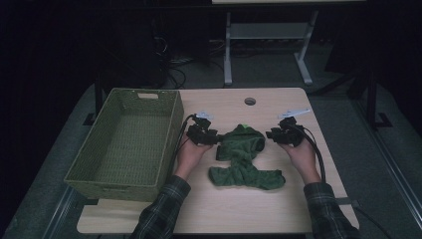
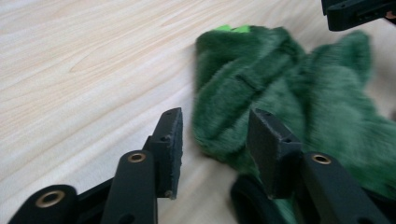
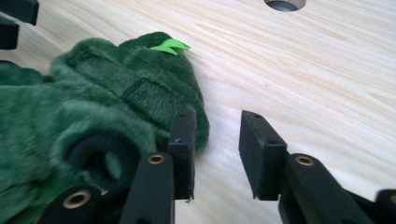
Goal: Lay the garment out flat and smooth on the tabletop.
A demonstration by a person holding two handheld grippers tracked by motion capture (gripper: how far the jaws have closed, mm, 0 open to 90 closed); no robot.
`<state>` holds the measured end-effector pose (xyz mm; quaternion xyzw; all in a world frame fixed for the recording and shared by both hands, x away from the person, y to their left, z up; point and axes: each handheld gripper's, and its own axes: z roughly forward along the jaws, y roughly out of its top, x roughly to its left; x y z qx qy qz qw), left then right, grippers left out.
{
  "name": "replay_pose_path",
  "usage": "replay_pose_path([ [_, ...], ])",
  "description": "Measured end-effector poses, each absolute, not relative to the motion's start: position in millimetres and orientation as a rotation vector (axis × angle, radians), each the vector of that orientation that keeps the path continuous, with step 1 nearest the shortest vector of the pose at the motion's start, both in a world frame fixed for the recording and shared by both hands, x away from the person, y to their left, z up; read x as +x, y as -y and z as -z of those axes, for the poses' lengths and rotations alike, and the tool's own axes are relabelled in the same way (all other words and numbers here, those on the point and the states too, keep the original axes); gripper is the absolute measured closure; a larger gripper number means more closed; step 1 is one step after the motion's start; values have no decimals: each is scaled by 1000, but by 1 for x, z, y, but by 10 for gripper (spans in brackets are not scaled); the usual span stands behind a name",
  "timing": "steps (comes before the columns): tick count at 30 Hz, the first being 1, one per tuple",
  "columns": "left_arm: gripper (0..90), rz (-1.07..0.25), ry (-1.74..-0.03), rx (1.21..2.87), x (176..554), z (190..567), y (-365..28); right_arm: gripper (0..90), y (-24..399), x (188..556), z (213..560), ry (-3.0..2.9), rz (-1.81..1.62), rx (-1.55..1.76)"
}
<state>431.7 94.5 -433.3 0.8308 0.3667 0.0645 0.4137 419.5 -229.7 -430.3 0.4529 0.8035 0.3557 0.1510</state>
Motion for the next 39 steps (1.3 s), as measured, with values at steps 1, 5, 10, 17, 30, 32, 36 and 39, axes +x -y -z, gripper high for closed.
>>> replay_pose_path([
  [1, 531, -162, -922, 2088, 432, 433, -95, 649, 230, 420, 430, -2307, -1021, 1300],
  [5, 492, -149, -904, 2092, 418, 429, -97, 608, 234, 410, 425, -2327, -1035, 1307],
  [10, 417, -141, -855, 2124, 396, 430, -98, 559, 235, 396, 425, -2331, -1035, 1312],
  [17, 284, -158, -806, 2150, 356, 435, -105, 540, 239, 373, 423, -2295, -1073, 1294],
  [30, 149, -186, -756, 2165, 309, 448, -117, 526, 232, 348, 423, -2321, -1098, 1269],
  [32, 136, -195, -747, 2176, 302, 451, -117, 527, 228, 343, 420, -2329, -1110, 1256],
  [36, 134, -217, -748, 2206, 285, 458, -120, 528, 221, 338, 418, -2345, -1103, 1219],
  [39, 132, -228, -759, 2219, 279, 463, -123, 528, 215, 334, 417, -2355, -1110, 1198],
])
